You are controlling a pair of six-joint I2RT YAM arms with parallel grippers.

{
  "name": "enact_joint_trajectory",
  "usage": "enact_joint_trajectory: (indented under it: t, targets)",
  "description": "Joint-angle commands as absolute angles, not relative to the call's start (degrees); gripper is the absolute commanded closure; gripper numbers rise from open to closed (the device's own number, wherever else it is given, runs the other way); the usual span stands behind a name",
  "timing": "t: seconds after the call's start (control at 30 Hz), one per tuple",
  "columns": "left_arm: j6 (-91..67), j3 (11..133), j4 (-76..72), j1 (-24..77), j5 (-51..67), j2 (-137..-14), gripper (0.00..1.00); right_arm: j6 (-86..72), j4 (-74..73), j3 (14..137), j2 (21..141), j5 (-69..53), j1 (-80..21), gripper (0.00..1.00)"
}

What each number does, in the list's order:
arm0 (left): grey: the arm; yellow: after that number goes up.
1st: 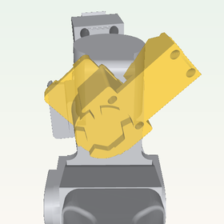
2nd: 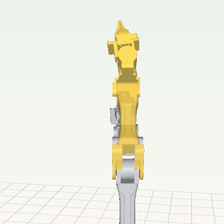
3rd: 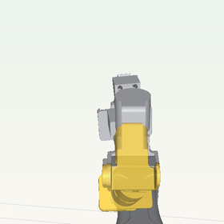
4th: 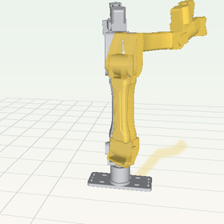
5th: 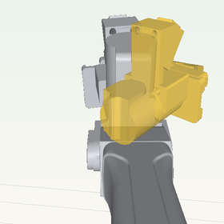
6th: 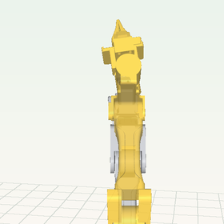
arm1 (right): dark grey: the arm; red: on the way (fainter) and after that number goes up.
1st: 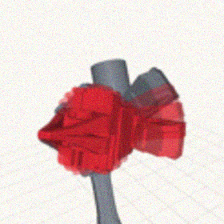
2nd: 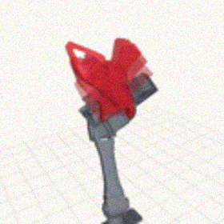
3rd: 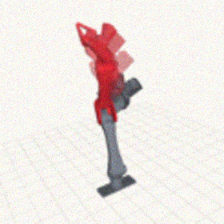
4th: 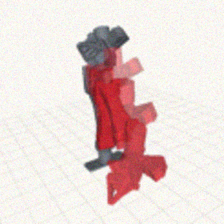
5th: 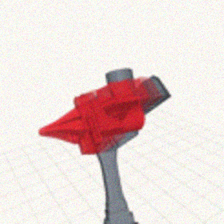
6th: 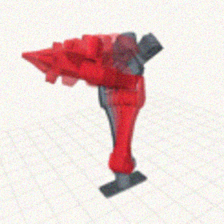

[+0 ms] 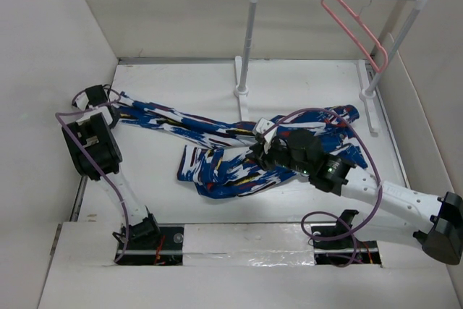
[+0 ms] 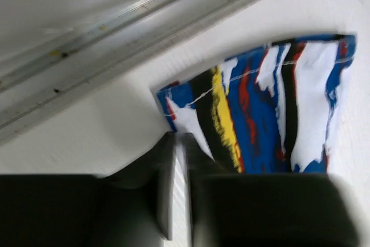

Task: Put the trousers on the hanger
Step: Flatten out the trousers at the center of the board.

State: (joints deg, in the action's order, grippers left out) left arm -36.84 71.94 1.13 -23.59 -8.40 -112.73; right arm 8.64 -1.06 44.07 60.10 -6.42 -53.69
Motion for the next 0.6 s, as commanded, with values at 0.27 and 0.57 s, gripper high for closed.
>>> enact_joint_trajectory:
  t: [0.27,0.57]
  targets:
    - [-37.4,73.6,3.9,-19.6,-3.3,-104.4,1.0,7.4,0.4,44.1,59.3,0.8,-54.0,0.65]
    - [-36.3,83.9,12.2,-16.3,-7.4,-89.7,1.0,4.5,4.7,37.2,52.4,-1.7,-45.7,0.64]
